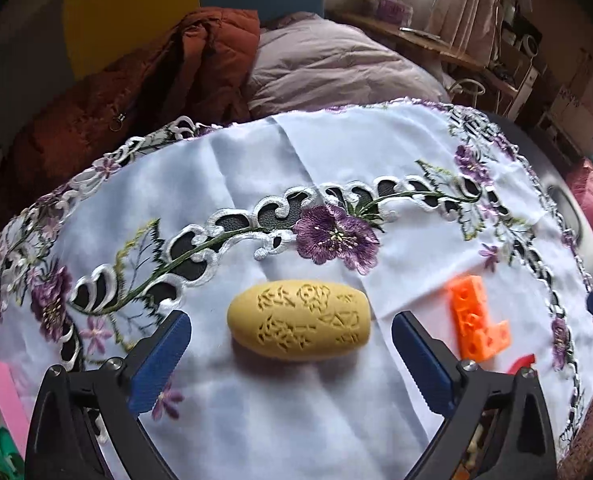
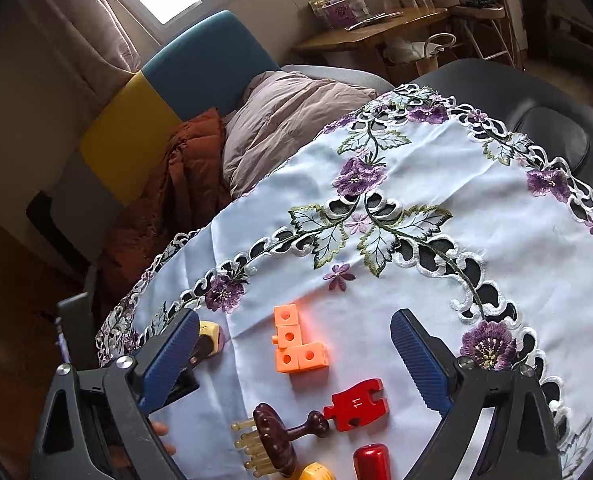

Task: Organize rigid objects
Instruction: 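Close the left tool on the yellow egg-shaped sponge, then close the right tool on the brown pegged brush while the left tool holds the yellow sponge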

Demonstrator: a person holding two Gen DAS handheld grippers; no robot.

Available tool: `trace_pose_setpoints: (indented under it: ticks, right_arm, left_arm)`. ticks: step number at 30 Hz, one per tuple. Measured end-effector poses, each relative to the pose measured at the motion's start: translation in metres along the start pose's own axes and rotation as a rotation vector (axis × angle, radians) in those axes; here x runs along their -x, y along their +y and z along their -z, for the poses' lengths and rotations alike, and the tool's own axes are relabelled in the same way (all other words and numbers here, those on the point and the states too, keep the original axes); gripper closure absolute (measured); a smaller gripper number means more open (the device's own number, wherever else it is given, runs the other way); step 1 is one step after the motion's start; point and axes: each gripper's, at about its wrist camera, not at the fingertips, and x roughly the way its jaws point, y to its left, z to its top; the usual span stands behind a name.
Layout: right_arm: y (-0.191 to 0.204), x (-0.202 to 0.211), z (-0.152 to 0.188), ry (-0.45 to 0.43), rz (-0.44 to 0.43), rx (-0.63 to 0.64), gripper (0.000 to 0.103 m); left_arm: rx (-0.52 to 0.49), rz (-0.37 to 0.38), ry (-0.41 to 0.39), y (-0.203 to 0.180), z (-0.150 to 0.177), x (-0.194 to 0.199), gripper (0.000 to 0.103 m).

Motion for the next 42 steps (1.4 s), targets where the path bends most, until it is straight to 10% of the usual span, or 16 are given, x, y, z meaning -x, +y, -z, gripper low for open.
trace_pose_setpoints:
  ticks: [3, 22, 42]
  right_arm:
    - [-0.001, -0.001, 0.0, 0.002, 0.006, -0.003, 0.006]
    - [-0.01, -0.024, 0.004, 0.14, -0.089, -0.062, 0.006]
    - [0.051, -0.061, 0.06, 0.406, -0.048, 0.354, 0.037]
  left_arm:
    - [0.009, 0.016, 0.034, 0.001, -0.001, -0.012, 0.026]
    - [0.069, -0.054, -0.031, 0.009, 0.123, 0.061, 0.026]
    - [0.072, -0.055, -0.126, -0.013, 0.201, 0.097, 0.026]
